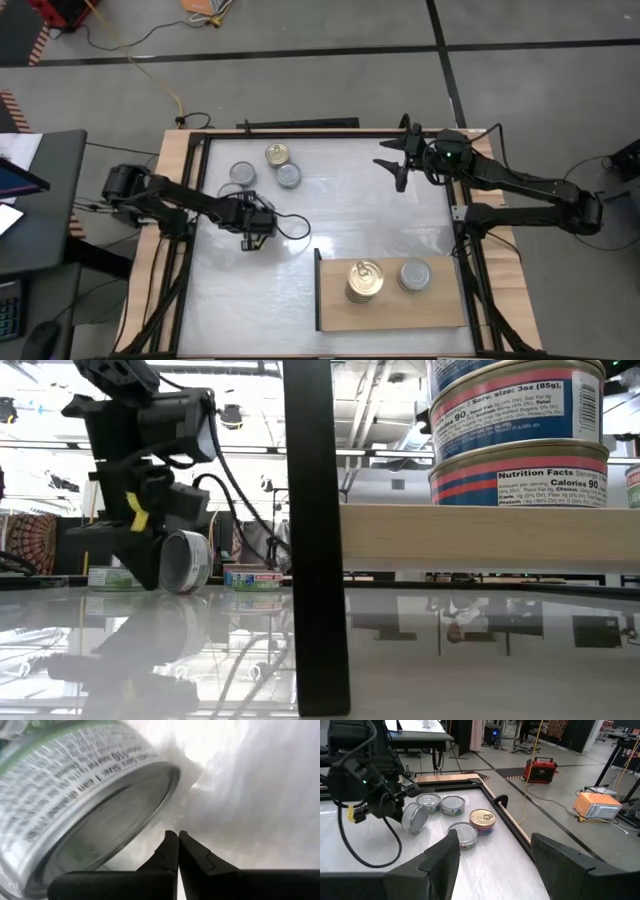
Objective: Stack canned seafood by type on shelf
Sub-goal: Stack the green tuna can on top of the green tuna can on the shelf
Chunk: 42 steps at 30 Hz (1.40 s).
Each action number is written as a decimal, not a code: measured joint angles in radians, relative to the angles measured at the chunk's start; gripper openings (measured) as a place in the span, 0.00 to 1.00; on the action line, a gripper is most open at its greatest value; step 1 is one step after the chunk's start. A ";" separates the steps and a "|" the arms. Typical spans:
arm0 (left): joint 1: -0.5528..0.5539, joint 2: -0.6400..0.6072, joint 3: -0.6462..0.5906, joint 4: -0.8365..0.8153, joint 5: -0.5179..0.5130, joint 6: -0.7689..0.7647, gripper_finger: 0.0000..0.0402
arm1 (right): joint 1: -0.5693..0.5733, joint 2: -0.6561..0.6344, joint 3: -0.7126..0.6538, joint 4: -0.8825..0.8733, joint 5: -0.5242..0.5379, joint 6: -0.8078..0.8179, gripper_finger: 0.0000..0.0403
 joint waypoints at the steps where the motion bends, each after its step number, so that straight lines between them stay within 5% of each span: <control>1: -0.008 -0.003 0.004 -0.001 0.005 -0.018 0.00 | 0.000 0.000 0.000 0.000 0.000 0.000 0.67; 12: -0.046 -0.015 0.009 0.031 -0.012 -0.195 0.02 | 0.000 0.024 0.000 0.019 0.000 0.001 0.67; 26: -0.058 -0.019 0.078 0.028 -0.092 -0.158 0.44 | 0.000 0.027 0.000 0.024 0.000 -0.001 0.67; 33: -0.058 -0.019 0.132 0.012 -0.238 -0.058 0.46 | 0.000 0.027 0.000 0.024 0.000 0.001 0.67; 42: -0.028 -0.020 0.110 -0.022 -0.171 0.049 0.46 | 0.000 0.027 0.000 0.024 0.000 -0.002 0.67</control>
